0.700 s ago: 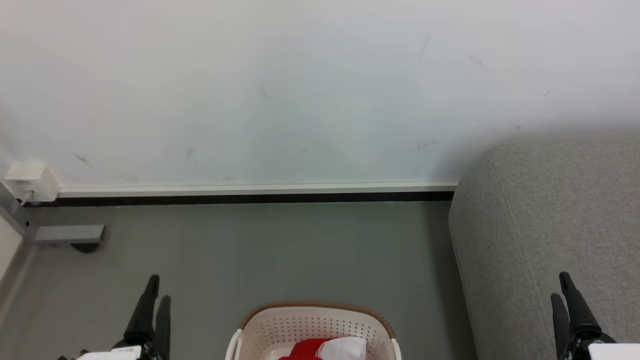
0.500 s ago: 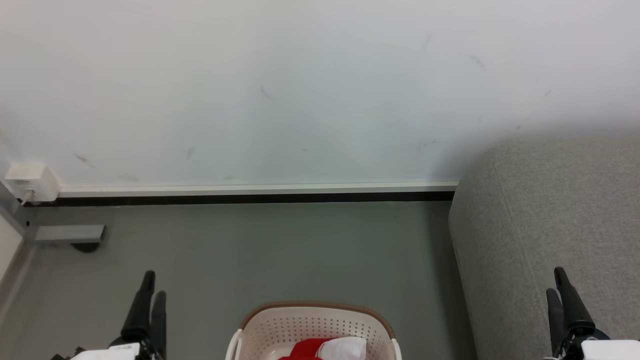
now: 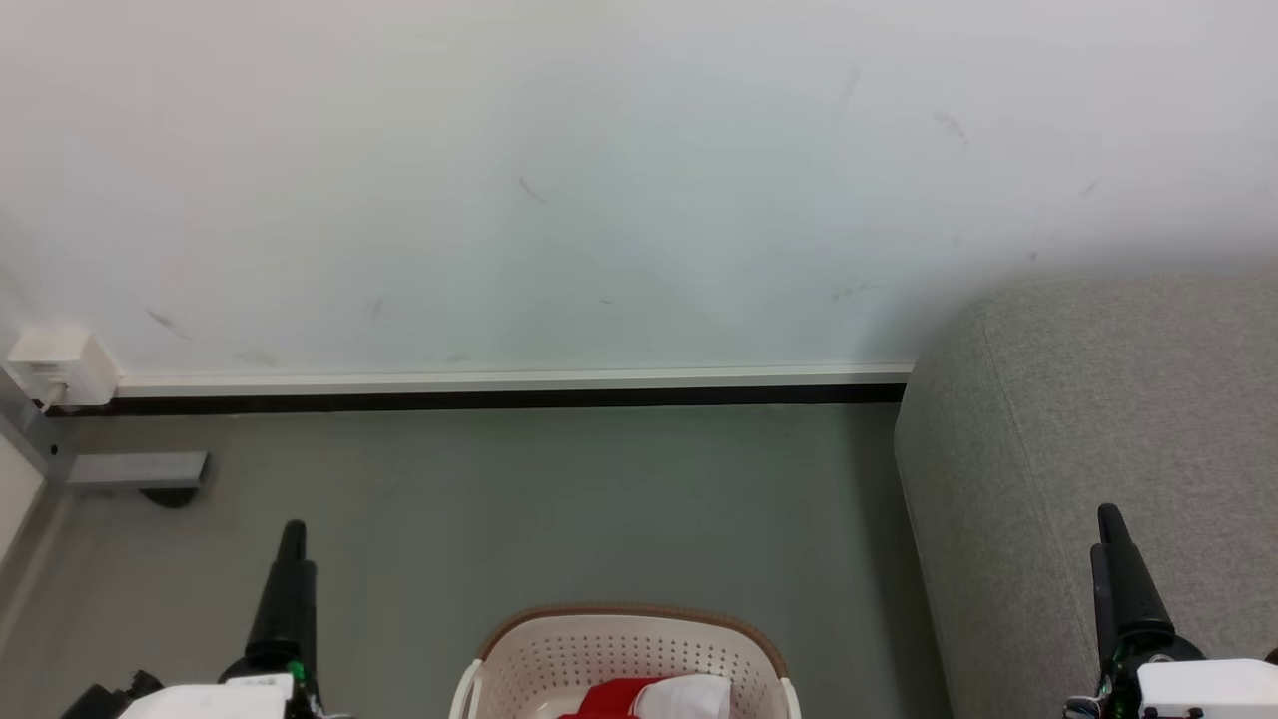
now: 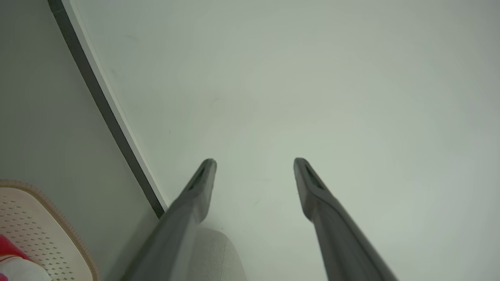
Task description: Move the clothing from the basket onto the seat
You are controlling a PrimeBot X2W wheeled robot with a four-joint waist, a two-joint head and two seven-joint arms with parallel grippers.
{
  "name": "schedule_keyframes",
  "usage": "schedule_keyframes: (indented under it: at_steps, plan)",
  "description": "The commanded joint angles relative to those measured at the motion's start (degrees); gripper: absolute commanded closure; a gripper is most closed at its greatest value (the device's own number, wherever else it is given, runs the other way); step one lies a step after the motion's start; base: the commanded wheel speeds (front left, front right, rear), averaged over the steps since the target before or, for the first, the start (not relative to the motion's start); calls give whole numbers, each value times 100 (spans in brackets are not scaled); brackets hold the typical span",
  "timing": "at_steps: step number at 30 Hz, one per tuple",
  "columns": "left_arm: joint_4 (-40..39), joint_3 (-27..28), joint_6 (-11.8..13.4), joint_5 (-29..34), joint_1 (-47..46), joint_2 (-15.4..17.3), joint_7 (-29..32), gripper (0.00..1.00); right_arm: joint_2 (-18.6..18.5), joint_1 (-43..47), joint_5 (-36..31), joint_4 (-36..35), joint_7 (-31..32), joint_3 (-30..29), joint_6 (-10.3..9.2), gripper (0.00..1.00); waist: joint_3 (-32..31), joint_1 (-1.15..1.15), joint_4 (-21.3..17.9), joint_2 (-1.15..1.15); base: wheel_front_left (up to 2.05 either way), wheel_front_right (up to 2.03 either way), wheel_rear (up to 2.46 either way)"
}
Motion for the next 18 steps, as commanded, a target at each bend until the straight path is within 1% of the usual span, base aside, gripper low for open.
schedule_keyframes:
  at_steps: [1,10,18]
  plan:
    - [-127,12,-21,229,-19,34,-63,0,-74,-148,-146,-148,-72,44,20,0,-2,0,-5,0,0,0,0]
    - [-212,53,-26,835,3,39,-264,0,-129,-164,-986,-254,-266,154,21,0,-20,0,-32,0,0,0,0]
    - [-291,8,-31,1802,52,43,-414,0,-204,-180,-1904,-228,-424,247,22,0,-41,0,-69,0,0,0,0]
